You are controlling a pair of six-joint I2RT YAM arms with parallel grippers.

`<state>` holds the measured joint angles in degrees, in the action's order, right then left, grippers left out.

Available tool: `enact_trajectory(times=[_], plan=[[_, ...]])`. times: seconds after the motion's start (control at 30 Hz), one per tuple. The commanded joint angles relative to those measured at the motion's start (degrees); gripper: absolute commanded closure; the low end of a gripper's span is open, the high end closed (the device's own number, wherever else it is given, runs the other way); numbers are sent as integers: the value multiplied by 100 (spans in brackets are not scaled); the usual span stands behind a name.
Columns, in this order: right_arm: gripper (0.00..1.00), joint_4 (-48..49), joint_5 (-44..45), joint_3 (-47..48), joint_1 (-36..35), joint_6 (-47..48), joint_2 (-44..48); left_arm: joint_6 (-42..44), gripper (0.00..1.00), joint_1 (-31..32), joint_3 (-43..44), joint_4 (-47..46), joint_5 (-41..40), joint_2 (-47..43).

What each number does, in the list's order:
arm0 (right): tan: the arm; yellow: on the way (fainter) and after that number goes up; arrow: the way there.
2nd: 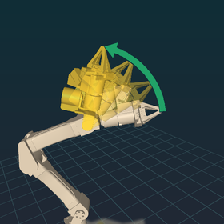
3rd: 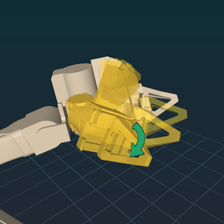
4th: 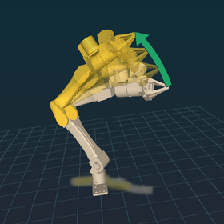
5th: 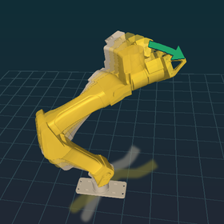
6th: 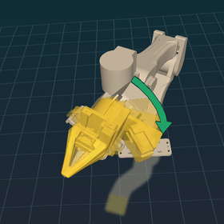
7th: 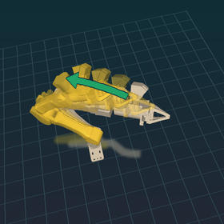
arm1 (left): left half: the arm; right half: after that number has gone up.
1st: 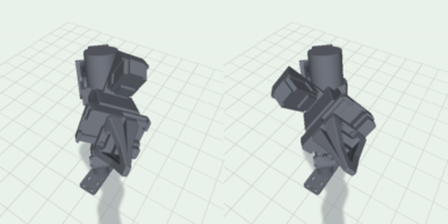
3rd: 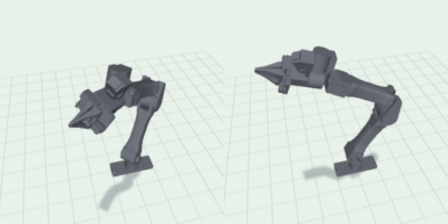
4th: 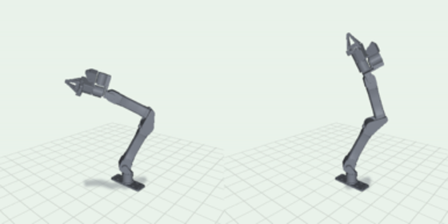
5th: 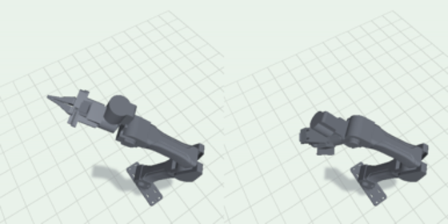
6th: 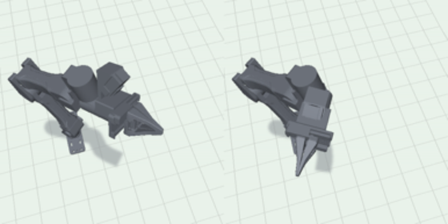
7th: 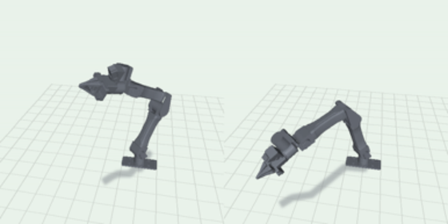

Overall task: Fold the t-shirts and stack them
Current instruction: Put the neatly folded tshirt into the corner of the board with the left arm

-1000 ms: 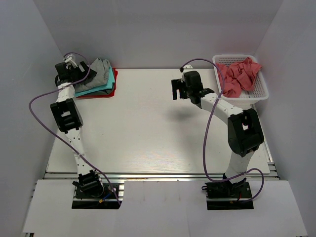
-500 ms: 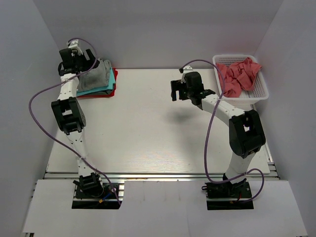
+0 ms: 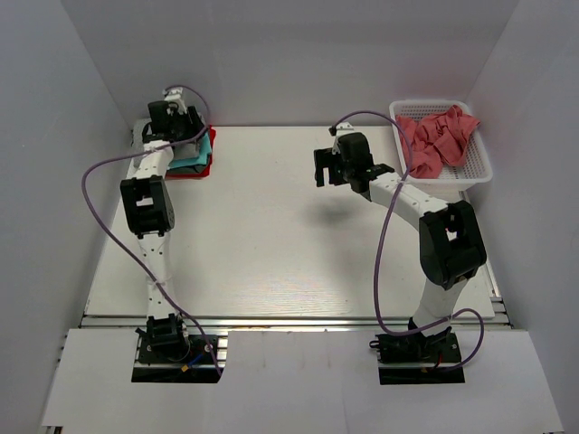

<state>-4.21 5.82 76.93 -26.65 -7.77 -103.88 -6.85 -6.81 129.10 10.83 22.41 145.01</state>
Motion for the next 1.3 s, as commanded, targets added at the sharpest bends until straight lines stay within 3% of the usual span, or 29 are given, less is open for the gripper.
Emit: enact_trajectory(times=[0.0,0.3,0.4,0.43,0.6,0.7,1.07,1.27], plan=[[10,-221,103,24,20,-84,-89,35,38,144,27,-160,307,264],[10,-195,42,24,20,-111,-80,-18,44,197,89,-345,421,151],[10,-116,15,42,20,-93,86,-18,21,250,142,-292,422,-244],[10,-46,24,33,20,-111,148,-79,0,250,142,-292,361,-376],[10,350,33,-327,20,-409,630,95,0,417,-15,358,194,-1368],[10,781,217,-993,29,-698,1035,96,0,750,-1165,358,-472,-2692],[10,808,244,-2665,55,-1174,2283,-580,0,2586,-6524,-169,-1642,-5666],[10,711,490,-3165,38,-1253,2741,-756,0,2922,-7486,60,-2277,-7116]])
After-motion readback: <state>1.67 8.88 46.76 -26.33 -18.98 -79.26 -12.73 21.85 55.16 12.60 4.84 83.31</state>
